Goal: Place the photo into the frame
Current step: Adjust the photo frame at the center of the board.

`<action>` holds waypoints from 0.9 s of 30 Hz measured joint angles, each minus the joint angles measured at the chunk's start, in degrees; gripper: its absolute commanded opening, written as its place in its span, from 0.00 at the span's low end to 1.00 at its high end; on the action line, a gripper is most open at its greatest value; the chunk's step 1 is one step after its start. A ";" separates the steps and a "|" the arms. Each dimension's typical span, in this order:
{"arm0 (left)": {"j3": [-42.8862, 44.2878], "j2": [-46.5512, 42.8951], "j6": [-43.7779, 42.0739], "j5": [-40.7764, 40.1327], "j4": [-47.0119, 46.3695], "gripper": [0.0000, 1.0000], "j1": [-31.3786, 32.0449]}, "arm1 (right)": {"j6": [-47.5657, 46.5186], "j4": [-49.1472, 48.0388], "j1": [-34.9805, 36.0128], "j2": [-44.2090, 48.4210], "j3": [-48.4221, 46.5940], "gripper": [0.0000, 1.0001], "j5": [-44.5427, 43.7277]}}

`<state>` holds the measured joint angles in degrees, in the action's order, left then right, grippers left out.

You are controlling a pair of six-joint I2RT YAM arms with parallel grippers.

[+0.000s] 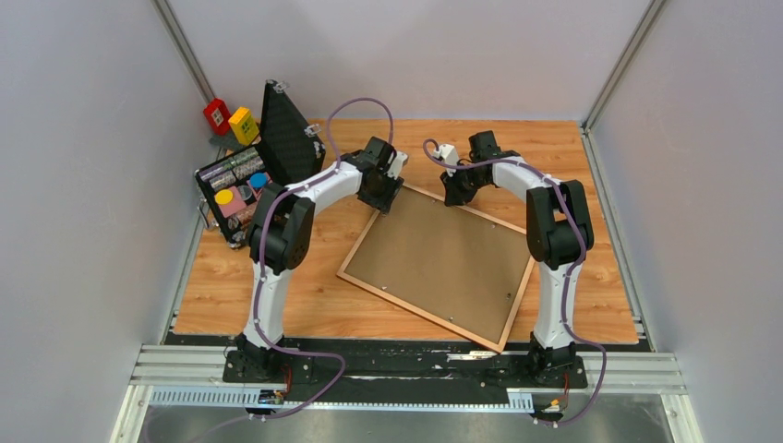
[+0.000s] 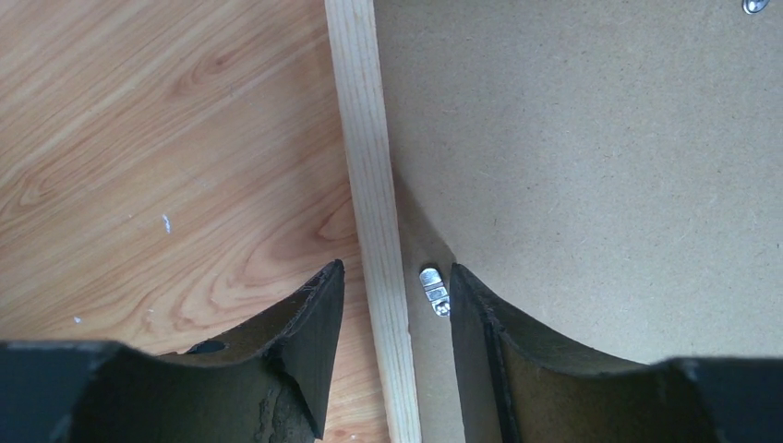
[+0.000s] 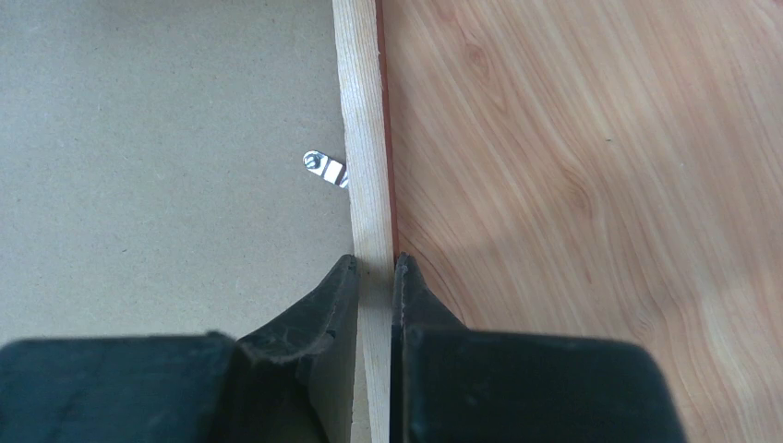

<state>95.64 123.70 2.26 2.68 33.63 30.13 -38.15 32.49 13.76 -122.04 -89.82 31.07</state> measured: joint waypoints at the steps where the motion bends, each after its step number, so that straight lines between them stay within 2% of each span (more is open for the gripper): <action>1: -0.02 0.00 0.00 0.13 -0.02 0.52 0.07 | 0.00 0.00 0.00 0.00 0.02 0.00 0.00; 14: -0.33 -0.07 0.02 0.85 -0.44 0.39 0.15 | 0.15 -0.02 0.00 0.00 0.02 0.00 -0.07; 27: -1.27 -0.59 0.00 0.72 -1.38 0.34 0.00 | 0.24 -0.02 0.04 0.00 0.02 0.00 -0.20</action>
<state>94.37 123.11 2.26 3.40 32.25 30.13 -37.91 32.47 13.80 -122.04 -89.80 30.87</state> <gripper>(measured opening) 0.355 0.118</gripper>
